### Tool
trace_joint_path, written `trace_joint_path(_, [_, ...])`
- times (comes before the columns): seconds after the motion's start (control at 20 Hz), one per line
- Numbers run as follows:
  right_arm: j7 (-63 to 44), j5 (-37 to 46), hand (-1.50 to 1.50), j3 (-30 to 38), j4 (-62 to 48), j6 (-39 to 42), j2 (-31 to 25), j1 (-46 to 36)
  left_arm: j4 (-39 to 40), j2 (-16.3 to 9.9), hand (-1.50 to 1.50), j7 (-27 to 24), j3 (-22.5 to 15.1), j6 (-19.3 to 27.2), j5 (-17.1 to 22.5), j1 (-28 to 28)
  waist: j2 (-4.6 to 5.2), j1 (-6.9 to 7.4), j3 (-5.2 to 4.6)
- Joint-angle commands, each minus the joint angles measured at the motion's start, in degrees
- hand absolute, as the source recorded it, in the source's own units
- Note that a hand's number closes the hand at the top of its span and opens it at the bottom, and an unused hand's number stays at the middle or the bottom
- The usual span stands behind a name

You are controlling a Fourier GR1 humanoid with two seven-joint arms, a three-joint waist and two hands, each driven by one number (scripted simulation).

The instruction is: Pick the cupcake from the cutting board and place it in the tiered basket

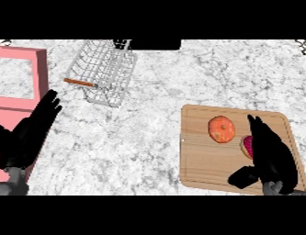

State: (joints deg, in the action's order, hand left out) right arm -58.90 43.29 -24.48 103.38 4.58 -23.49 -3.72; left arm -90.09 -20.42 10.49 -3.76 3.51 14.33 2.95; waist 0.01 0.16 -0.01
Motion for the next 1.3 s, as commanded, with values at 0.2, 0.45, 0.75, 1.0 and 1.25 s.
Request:
trace_joint_path(0.2, [2.0, 6.4, -1.50, 4.9, -4.2, 0.8, 2.7, -1.0, -1.2, 2.3, 0.00, 1.0, 1.7, -1.8, -2.5, -0.4, -0.05, -0.11, 0.01])
trace_joint_path(0.45, [3.6, 11.9, -1.50, 4.3, -9.3, -0.9, 5.7, -1.1, 0.8, 3.0, 0.00, 0.1, 4.3, -3.2, -3.0, 1.7, -0.02, -0.11, 0.01])
trace_joint_path(0.75, [11.4, 3.9, 1.50, 10.1, -14.0, 2.8, 4.5, 0.3, -4.9, 4.2, 0.00, 6.5, 3.6, -2.2, -3.1, 0.2, -0.05, 0.11, 0.04])
trace_joint_path(1.0, [15.0, 6.2, 1.50, 9.0, -14.2, 7.0, 2.2, 0.8, -4.5, 4.7, 0.00, 4.4, 3.8, -3.2, -5.5, -1.5, -0.05, 0.03, 0.02])
trace_joint_path(1.25, [13.6, 13.4, 1.50, 4.9, -13.3, 6.1, 5.3, 2.2, 2.1, 3.9, 0.00, 2.4, 7.7, -7.1, -3.7, 2.6, -0.03, -0.20, 0.00])
